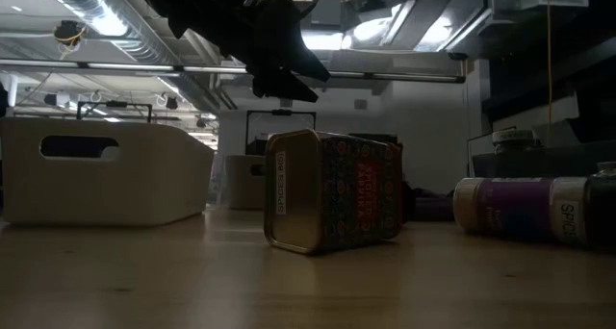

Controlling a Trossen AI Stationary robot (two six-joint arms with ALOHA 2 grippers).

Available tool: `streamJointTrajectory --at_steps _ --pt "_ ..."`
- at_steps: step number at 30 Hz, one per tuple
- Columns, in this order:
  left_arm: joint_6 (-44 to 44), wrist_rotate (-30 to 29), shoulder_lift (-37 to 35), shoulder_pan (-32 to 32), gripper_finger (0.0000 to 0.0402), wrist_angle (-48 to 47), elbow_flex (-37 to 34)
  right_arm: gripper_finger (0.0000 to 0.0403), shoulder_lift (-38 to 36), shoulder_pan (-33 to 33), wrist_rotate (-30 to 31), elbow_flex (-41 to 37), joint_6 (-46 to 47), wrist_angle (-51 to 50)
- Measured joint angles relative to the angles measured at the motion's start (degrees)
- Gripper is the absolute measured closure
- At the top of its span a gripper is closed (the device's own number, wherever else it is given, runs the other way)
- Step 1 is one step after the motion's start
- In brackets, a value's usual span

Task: Sort spices by type
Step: Put the brown seasoning bottle into the yellow bin

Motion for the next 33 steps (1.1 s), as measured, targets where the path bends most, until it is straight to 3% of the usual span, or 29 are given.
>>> streamJointTrajectory --at_steps 5,12,18,24,33 --pt "0.0 0.0 0.0 0.0 0.0079 0.0 0.0 0.0143 -2.5 0.0 0.0 2.3 0.0 -2.9" --pt "0.0 0.0 0.0 0.0 0.0079 0.0 0.0 0.0143 -3.1 0.0 0.5 12.9 -4.3 -11.5" --pt "0.8 0.0 0.0 0.0 0.0079 0.0 0.0 0.0143 -3.1 -2.8 8.6 20.0 -9.4 -12.6" --pt "1.3 0.0 0.0 0.0 0.0079 0.0 0.0 0.0143 -2.9 -10.7 13.7 20.7 -28.1 -9.4" --pt "1.3 0.0 0.0 0.0 0.0079 -0.2 0.0 0.0143 -2.5 -24.3 6.4 20.7 -64.1 -4.4"
